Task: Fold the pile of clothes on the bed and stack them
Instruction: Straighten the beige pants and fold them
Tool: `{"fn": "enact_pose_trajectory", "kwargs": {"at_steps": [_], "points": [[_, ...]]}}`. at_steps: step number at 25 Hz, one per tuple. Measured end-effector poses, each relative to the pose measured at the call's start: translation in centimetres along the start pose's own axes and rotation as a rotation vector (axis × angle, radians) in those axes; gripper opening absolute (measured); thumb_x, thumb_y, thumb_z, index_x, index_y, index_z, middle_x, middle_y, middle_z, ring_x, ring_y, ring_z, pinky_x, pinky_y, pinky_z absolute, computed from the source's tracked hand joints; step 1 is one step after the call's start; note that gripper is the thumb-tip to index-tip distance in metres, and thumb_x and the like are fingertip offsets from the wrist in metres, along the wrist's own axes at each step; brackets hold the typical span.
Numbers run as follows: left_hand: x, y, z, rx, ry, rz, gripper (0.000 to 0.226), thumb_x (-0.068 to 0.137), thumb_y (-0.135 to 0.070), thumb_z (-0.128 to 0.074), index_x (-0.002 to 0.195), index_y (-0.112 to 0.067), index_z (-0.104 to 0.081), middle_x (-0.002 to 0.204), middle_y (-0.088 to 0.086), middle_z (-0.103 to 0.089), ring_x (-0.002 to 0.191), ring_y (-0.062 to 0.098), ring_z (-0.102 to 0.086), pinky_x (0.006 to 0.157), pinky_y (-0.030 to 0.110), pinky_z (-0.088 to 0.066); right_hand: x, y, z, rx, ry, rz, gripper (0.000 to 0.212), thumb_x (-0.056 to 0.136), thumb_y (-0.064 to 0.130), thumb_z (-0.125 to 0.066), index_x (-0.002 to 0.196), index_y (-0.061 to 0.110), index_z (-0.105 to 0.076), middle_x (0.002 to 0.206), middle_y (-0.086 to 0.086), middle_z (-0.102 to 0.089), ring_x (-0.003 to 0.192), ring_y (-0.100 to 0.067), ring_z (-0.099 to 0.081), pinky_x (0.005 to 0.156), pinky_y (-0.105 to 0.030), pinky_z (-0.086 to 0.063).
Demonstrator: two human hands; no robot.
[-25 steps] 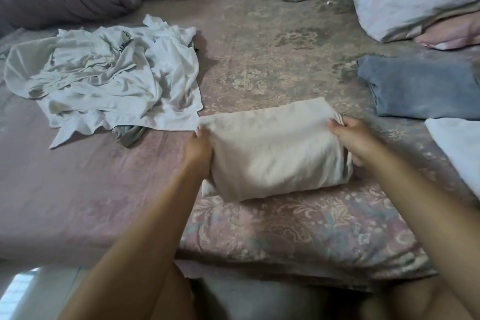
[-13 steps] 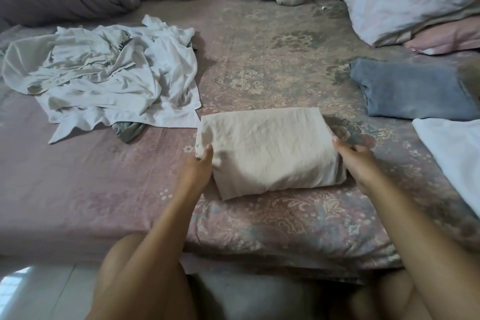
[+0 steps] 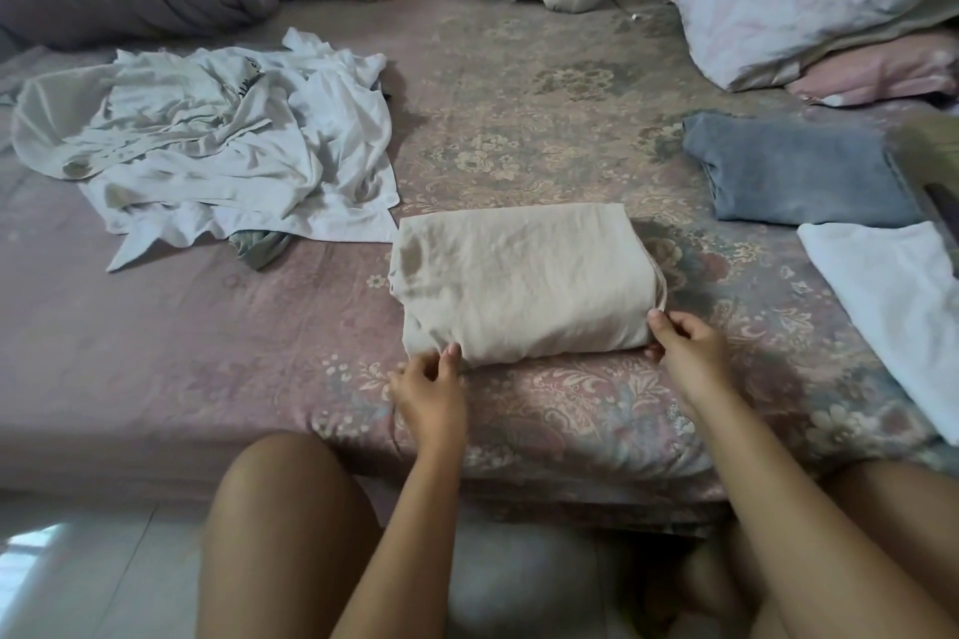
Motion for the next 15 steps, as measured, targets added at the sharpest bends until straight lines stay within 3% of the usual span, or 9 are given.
{"fn": "enact_pose_trajectory", "kwargs": {"at_steps": [2, 4, 7, 9, 10, 12, 15], "points": [[0.8, -0.6, 0.3, -0.052, -0.023, -0.041, 0.022, 0.093, -0.029, -0.058, 0.087, -0.009, -0.062, 0.092, 0.009, -0.062, 0.084, 0.021, -0.059, 0.070, 0.031, -0.045, 0.2, 0.3, 0.4, 0.124, -0.023, -0.014, 0.010, 0.096, 0.016, -0.055, 0.093, 0.012, -0.063, 0.079, 0.002, -0.061, 0.068, -0.007, -0.057, 0.059, -0.014, -0.051], [1.8, -0.5, 1.1, -0.017, -0.016, -0.039, 0.018, 0.094, -0.024, -0.057, 0.084, -0.009, -0.059, 0.080, 0.004, -0.061, 0.078, 0.020, -0.055, 0.065, 0.031, -0.040, 0.9, -0.3, 1.1, 0.151, -0.025, -0.077, 0.014, 0.097, 0.017, -0.053, 0.088, 0.014, -0.062, 0.084, 0.001, -0.064, 0.076, -0.008, -0.061, 0.068, -0.021, -0.053], [2.0, -1.5, 1.2, 0.189, 0.144, -0.122, 0.018, 0.092, -0.021, -0.060, 0.075, -0.014, -0.058, 0.066, -0.004, -0.055, 0.070, 0.018, -0.052, 0.054, 0.025, -0.034, 1.8, 0.0, 1.6, -0.256, 0.025, -0.014, 0.024, 0.097, 0.025, -0.053, 0.078, 0.012, -0.062, 0.083, -0.003, -0.064, 0.078, -0.019, -0.061, 0.071, -0.030, -0.047], [1.9, -2.9, 1.8, 0.170, 0.131, -0.186, 0.018, 0.092, -0.027, -0.060, 0.080, -0.014, -0.059, 0.069, -0.004, -0.057, 0.067, 0.014, -0.053, 0.052, 0.020, -0.035, 1.2, 2.6, 2.1, -0.429, -0.092, 0.165, 0.019, 0.095, 0.025, -0.055, 0.092, 0.007, -0.062, 0.090, -0.004, -0.058, 0.085, -0.020, -0.056, 0.074, -0.029, -0.041], [2.0, -3.4, 2.3, 0.126, 0.087, -0.191, 0.021, 0.093, -0.032, -0.058, 0.082, -0.014, -0.059, 0.070, -0.002, -0.059, 0.065, 0.011, -0.054, 0.052, 0.017, -0.037, 0.4, 3.7, 2.3, -0.417, -0.149, 0.230, 0.020, 0.094, 0.025, -0.056, 0.095, 0.006, -0.059, 0.090, -0.004, -0.057, 0.083, -0.020, -0.054, 0.070, -0.029, -0.039], [2.5, -3.6, 2.7, 0.062, 0.050, -0.175, 0.030, 0.094, -0.037, -0.055, 0.078, -0.013, -0.058, 0.071, 0.003, -0.062, 0.064, 0.012, -0.057, 0.057, 0.019, -0.044, -1.0, 4.2, 1.3, -0.431, -0.105, 0.253, 0.031, 0.095, 0.032, -0.053, 0.079, 0.005, -0.055, 0.073, -0.007, -0.052, 0.066, -0.020, -0.047, 0.056, -0.031, -0.031], [2.4, -2.8, 0.5, 0.134, 0.174, -0.143, 0.039, 0.091, -0.038, -0.059, 0.067, -0.009, -0.047, 0.060, 0.003, -0.049, 0.057, 0.016, -0.047, 0.051, 0.024, -0.037, -1.9, 2.9, -0.7, -0.376, 0.038, 0.218, 0.038, 0.092, 0.034, -0.058, 0.073, 0.001, -0.057, 0.067, -0.018, -0.055, 0.063, -0.020, -0.046, 0.056, -0.030, -0.031]]}}
Point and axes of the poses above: each hand's wrist, its own x-axis towards the middle knuckle, its own z-axis out of the back of the hand, y = z × x, the point moved 8 cm from there along x, towards the middle knuckle
